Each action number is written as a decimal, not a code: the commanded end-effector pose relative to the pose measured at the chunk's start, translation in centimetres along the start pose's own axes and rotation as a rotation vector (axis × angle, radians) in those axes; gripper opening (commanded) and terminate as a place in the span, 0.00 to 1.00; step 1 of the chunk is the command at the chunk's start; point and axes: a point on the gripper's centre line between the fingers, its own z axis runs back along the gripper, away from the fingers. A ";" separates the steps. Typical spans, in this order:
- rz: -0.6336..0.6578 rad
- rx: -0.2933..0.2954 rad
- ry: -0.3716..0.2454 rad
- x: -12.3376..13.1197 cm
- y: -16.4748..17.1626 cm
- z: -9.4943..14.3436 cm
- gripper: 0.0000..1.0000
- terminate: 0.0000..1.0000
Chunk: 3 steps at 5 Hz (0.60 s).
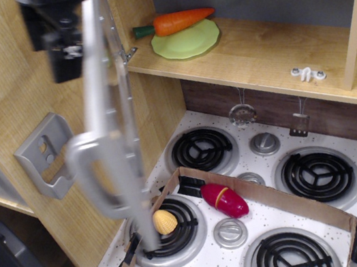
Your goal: Close microwave
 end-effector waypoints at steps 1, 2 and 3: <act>0.013 0.050 -0.062 6.4 -0.2 3.4 1.00 0.00; 0.019 0.046 -0.096 9.0 -1.0 4.0 1.00 0.00; 0.031 0.033 -0.154 10.5 -1.3 4.1 1.00 0.00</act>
